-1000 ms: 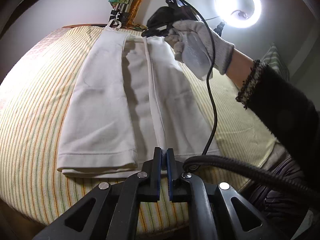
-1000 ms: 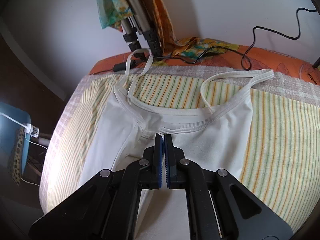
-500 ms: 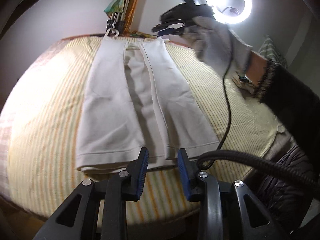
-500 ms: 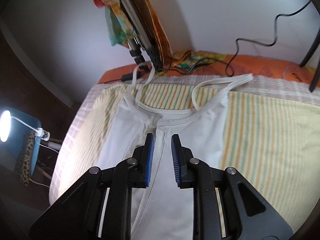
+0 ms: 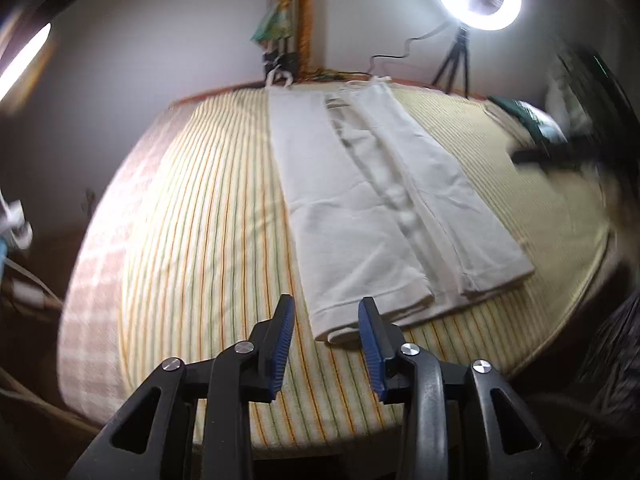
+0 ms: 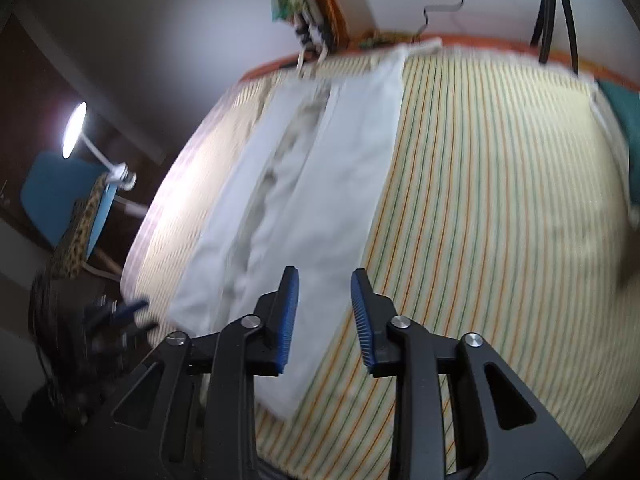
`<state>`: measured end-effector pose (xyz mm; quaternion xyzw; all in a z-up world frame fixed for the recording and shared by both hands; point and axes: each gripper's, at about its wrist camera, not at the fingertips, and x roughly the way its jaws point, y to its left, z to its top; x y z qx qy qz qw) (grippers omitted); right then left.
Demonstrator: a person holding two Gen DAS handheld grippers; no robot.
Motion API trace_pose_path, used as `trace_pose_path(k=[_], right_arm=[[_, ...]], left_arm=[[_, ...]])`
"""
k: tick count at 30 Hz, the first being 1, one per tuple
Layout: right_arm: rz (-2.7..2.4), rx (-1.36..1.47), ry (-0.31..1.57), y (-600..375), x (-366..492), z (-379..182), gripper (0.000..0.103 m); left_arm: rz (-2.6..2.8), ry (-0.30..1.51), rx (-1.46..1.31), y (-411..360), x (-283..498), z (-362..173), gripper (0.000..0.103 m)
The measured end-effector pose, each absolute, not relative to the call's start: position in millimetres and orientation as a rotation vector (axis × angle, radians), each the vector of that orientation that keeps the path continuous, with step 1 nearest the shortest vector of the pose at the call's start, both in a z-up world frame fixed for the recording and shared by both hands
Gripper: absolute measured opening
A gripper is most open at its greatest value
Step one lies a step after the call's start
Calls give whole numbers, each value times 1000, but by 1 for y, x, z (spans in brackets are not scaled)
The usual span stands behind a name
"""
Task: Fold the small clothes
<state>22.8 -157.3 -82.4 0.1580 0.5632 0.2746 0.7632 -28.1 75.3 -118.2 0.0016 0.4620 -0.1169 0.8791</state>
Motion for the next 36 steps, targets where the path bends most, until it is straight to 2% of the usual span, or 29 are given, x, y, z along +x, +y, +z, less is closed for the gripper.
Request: trace_pose_path(k=[1, 7, 12, 14, 15, 17, 18, 19, 27, 36], right_arm=[[611, 362, 1248, -157, 12, -91, 40], [683, 414, 1338, -150, -18, -124, 40], [729, 437, 1345, -148, -31, -129, 40], [739, 441, 1342, -147, -31, -129, 40], [743, 442, 1341, -147, -31, -130, 36], [761, 431, 1349, -142, -31, -133, 22], [770, 438, 1355, -141, -31, -135, 11], [780, 455, 1361, -139, -31, -136, 7], [799, 582, 1312, -163, -30, -127, 4], [819, 679, 1370, -168, -22, -145, 4]], left_arm=[[-249, 986, -73, 85, -23, -122, 37], [-275, 1078, -357, 115, -7, -138, 37], [-309, 1137, -450, 116, 1, -152, 34], [-315, 1156, -472, 115, 4, -156, 27], [-312, 1155, -473, 114, 5, -156, 24], [-309, 1158, -464, 113, 7, -156, 10], [-304, 1157, -458, 111, 8, -156, 10], [-300, 1154, -451, 110, 8, -156, 4], [-317, 1104, -485, 116, -4, -143, 2], [-308, 1138, -507, 118, 4, -150, 1]])
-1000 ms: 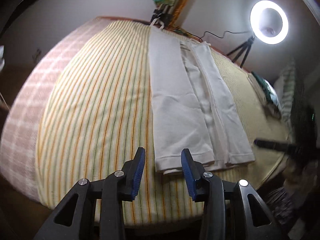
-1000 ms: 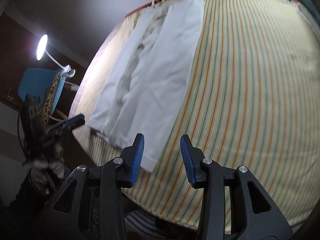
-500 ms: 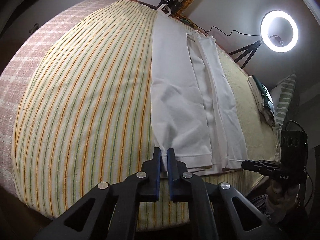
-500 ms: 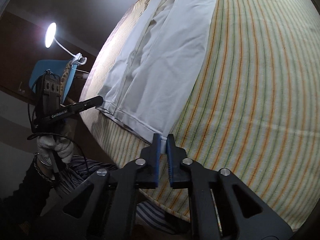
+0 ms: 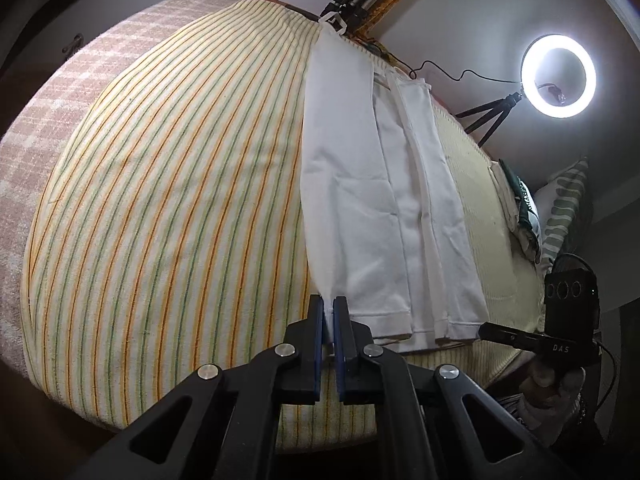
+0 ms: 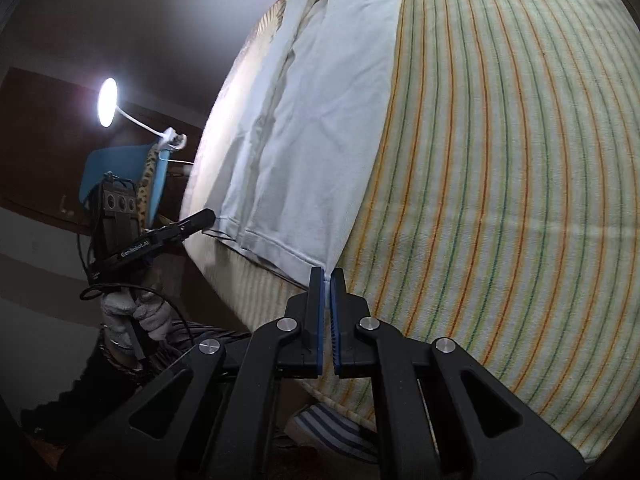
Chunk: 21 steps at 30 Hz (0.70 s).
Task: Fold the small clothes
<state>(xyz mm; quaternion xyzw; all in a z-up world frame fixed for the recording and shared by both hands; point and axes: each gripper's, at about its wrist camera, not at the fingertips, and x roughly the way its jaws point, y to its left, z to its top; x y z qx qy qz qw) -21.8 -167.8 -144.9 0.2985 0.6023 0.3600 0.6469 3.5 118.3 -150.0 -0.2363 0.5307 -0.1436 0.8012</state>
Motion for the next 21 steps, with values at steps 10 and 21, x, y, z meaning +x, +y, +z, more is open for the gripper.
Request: trace_pose_path(k=[10, 21], right_arm=[[808, 802, 1248, -194, 29, -114, 4], [722, 748, 1215, -185, 93, -113, 4]], left_arm=[[-311, 1067, -523, 113, 49, -114, 1], [-252, 1073, -512, 112, 124, -118, 1]])
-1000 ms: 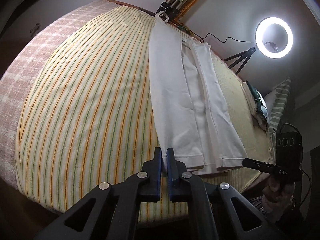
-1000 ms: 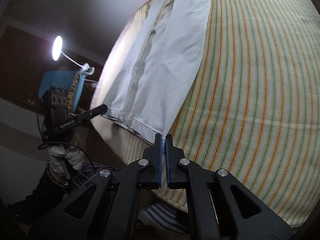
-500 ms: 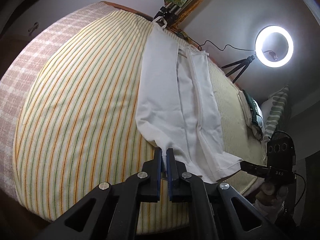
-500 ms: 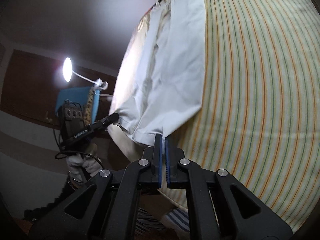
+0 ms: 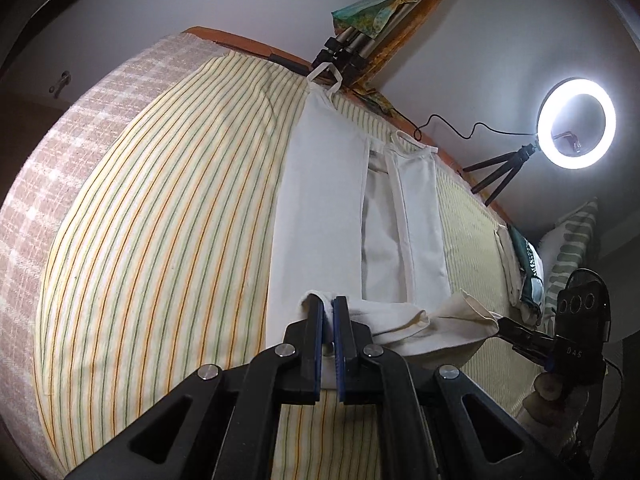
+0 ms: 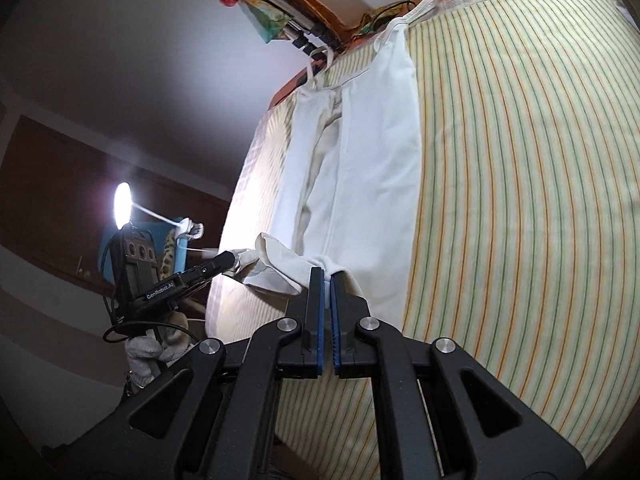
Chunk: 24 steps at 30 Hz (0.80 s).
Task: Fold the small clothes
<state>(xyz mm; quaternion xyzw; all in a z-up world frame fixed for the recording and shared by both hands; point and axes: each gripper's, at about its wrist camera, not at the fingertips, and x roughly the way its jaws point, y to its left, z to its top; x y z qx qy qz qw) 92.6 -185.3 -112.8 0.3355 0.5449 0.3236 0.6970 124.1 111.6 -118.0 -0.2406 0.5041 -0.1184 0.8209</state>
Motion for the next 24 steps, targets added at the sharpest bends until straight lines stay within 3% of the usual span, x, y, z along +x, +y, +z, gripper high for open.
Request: trace_pose_path(k=[9, 11, 15, 24], right_arm=[[676, 717, 1262, -180, 115, -133, 5], [668, 689, 1261, -179, 118, -132, 6], [638, 612, 1225, -182, 119, -119, 37], [742, 459, 1210, -159, 107, -111, 36]], left_arm=[[-239, 1090, -498, 108, 147, -130, 2], [-222, 1077, -480, 109, 148, -129, 17], [-202, 1024, -431, 112, 142, -117, 20], [-248, 1027, -308, 94, 128, -115, 19]])
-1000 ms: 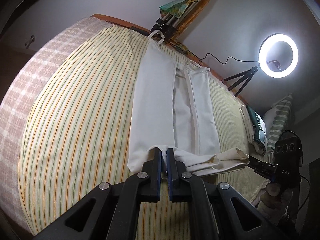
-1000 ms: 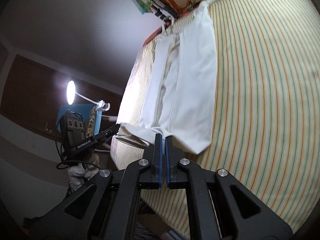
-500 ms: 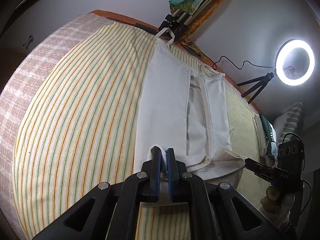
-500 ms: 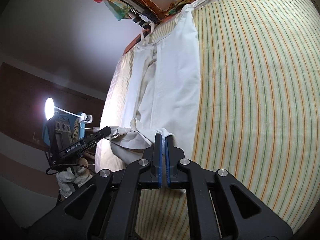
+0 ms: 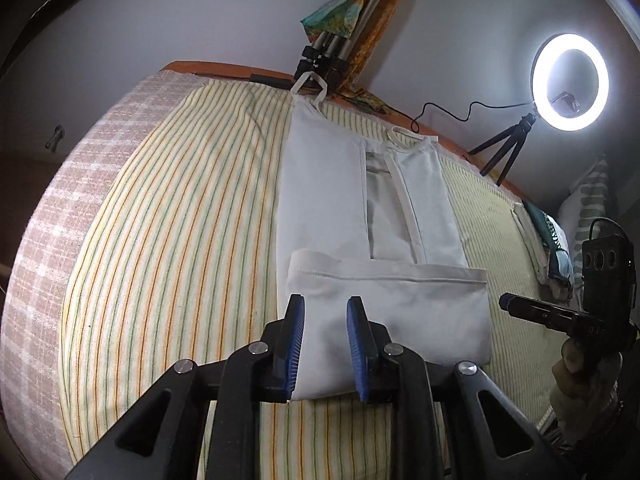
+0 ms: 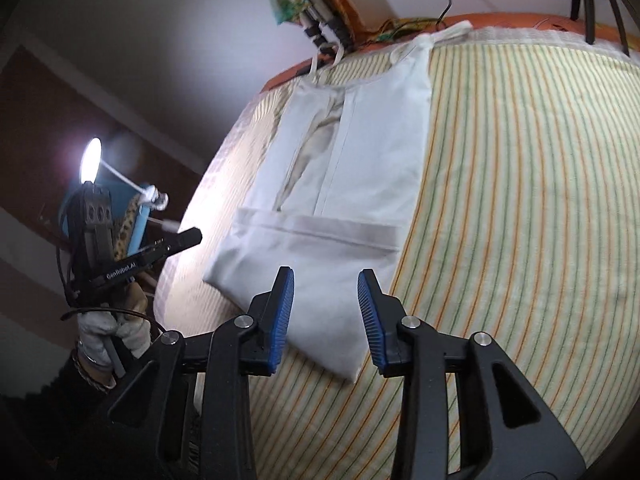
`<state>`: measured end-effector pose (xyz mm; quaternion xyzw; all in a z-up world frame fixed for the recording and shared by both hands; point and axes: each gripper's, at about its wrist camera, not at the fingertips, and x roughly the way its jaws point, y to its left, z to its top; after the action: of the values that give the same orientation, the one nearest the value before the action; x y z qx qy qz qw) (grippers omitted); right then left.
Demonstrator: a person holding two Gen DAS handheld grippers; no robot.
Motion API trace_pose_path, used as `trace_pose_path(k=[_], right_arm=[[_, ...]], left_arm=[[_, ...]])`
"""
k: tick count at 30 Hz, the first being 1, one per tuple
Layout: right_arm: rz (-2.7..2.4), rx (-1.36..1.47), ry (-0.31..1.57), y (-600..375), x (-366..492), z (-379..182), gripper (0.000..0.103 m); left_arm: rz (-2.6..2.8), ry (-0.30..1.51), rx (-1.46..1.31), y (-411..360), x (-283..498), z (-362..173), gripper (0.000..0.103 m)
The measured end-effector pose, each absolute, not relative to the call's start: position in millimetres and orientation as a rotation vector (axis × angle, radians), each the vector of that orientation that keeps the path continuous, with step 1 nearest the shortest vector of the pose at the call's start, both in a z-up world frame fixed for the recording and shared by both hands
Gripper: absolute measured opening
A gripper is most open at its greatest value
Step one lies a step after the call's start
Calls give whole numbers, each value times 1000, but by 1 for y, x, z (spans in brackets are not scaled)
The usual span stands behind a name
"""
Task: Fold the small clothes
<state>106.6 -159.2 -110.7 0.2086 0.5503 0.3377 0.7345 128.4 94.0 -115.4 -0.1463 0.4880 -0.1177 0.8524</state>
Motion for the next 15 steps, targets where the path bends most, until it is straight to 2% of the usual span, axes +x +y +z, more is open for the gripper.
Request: trace_pose_path(k=[10, 15], right_arm=[[673, 389, 1262, -148, 115, -127, 36], [641, 414, 1200, -161, 125, -114, 36]], left_arm=[[-214, 1098, -248, 79, 145, -139, 19], [-202, 1059, -266, 84, 155, -126, 28]])
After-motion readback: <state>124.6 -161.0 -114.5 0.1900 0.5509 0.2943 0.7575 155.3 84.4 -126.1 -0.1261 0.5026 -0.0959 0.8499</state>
